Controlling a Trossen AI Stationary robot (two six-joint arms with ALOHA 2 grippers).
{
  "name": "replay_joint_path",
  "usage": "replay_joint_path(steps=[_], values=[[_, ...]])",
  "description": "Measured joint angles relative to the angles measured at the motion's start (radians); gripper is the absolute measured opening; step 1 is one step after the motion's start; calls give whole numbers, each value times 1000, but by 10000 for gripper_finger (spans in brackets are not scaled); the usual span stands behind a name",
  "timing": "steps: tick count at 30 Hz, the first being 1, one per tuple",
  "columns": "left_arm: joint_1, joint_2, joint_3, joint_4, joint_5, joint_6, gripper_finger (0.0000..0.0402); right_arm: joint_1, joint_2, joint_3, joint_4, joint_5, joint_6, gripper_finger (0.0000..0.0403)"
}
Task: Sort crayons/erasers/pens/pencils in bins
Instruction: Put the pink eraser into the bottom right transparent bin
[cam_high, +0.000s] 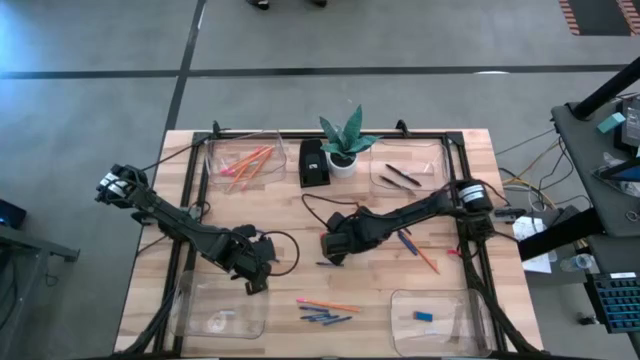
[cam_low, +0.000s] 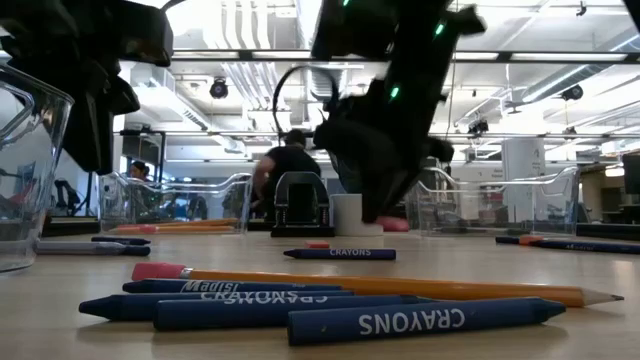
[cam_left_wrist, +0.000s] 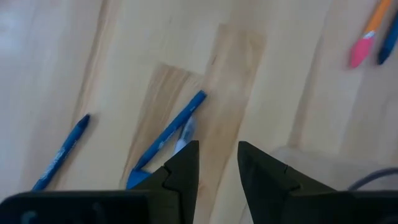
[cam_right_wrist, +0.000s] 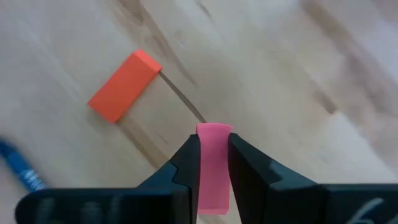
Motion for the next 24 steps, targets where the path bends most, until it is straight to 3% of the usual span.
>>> replay_joint_path(steps=[7,13,18,24], values=[[1,0,0,49,-21,-1,96,65,-129,-52,-63,32,12,61],[2,0,0,66,-24,-2,96,175,-280,-87,-219,38,138,61],[2,0,0,95,-64,-2,96,324,-409,-99,-296,32,267,61],[2,0,0,156,-96,-2,96,585,-489,-99,-299,-26,398,61]])
